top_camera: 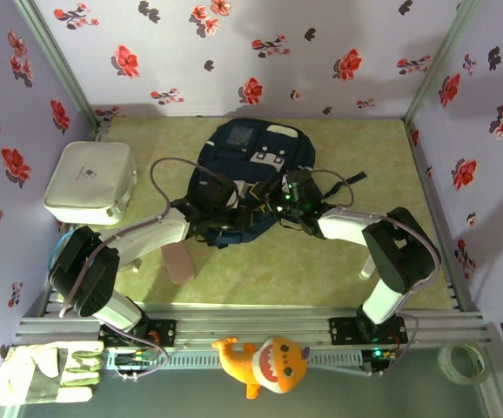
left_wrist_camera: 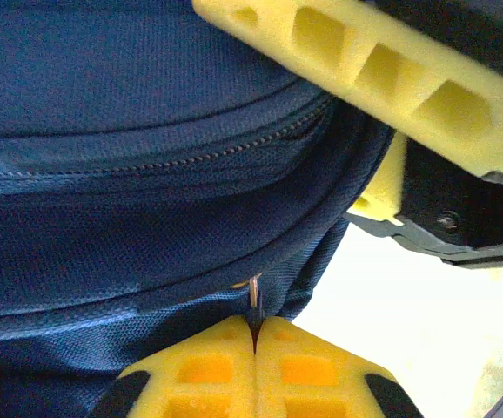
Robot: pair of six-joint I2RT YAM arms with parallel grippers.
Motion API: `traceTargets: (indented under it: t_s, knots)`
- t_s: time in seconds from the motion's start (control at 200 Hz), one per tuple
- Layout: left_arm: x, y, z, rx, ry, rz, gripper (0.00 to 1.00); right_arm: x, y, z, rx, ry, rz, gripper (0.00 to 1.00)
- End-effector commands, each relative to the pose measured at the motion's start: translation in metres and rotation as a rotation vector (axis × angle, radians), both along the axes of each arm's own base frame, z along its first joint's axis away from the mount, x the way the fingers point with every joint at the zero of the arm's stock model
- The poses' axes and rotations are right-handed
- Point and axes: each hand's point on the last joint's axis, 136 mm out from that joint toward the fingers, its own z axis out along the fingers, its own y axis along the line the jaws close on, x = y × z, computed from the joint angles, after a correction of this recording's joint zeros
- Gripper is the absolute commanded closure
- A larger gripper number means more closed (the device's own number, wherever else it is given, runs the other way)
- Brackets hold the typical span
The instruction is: Pack the student bag
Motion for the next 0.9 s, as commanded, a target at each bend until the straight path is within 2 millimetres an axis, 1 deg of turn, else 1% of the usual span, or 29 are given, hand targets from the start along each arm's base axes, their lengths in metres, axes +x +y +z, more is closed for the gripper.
traceTargets:
  t_s: [0.0, 0.07, 0.115, 0.225, 0.3, 0.39, 0.44, 0.485, 0.59, 0.675, 0.715, 0.75, 0.895]
  knots:
    - [0.006, 0.003, 0.015, -0.030, -0.071, -0.021, 1.00, 0.006, -0.007, 0.025, 0.021, -0.080, -0.057, 0.78]
    - [0.008, 0.017, 0.010, -0.018, -0.073, -0.003, 1.00, 0.009, -0.017, 0.027, -0.013, -0.102, -0.080, 0.82]
    - [0.008, 0.026, 0.011, -0.014, -0.090, -0.003, 1.00, 0.011, -0.024, 0.031, -0.022, -0.119, -0.093, 0.85]
    - [0.009, 0.048, 0.006, 0.007, -0.111, -0.004, 0.99, 0.017, -0.043, 0.041, -0.035, -0.155, -0.118, 0.89]
    - [0.012, 0.064, -0.004, 0.030, -0.122, 0.013, 0.99, 0.021, -0.058, 0.045, -0.052, -0.168, -0.136, 0.90]
    - [0.022, 0.089, -0.019, 0.049, -0.097, 0.084, 0.99, 0.022, -0.076, 0.049, -0.096, -0.183, -0.151, 0.90]
    - [0.027, 0.097, -0.021, 0.057, -0.098, 0.101, 1.00, 0.021, -0.085, 0.050, -0.120, -0.188, -0.157, 0.90]
    - [0.031, 0.102, -0.020, 0.059, -0.110, 0.109, 1.00, 0.021, -0.093, 0.050, -0.139, -0.185, -0.166, 0.90]
    - [0.042, 0.100, -0.007, 0.052, -0.156, 0.100, 1.00, 0.021, -0.110, 0.048, -0.149, -0.180, -0.193, 0.90]
    - [0.049, 0.091, 0.005, 0.024, -0.179, 0.079, 1.00, 0.019, -0.116, 0.049, -0.139, -0.177, -0.201, 0.88]
    - [0.051, 0.084, 0.011, 0.005, -0.186, 0.061, 1.00, 0.018, -0.116, 0.049, -0.134, -0.173, -0.203, 0.85]
    - [0.051, 0.078, 0.016, -0.008, -0.194, 0.044, 1.00, 0.017, -0.115, 0.050, -0.120, -0.169, -0.200, 0.81]
    - [0.047, 0.055, 0.032, -0.014, -0.237, -0.035, 1.00, 0.007, -0.109, 0.049, -0.043, -0.114, -0.223, 0.51]
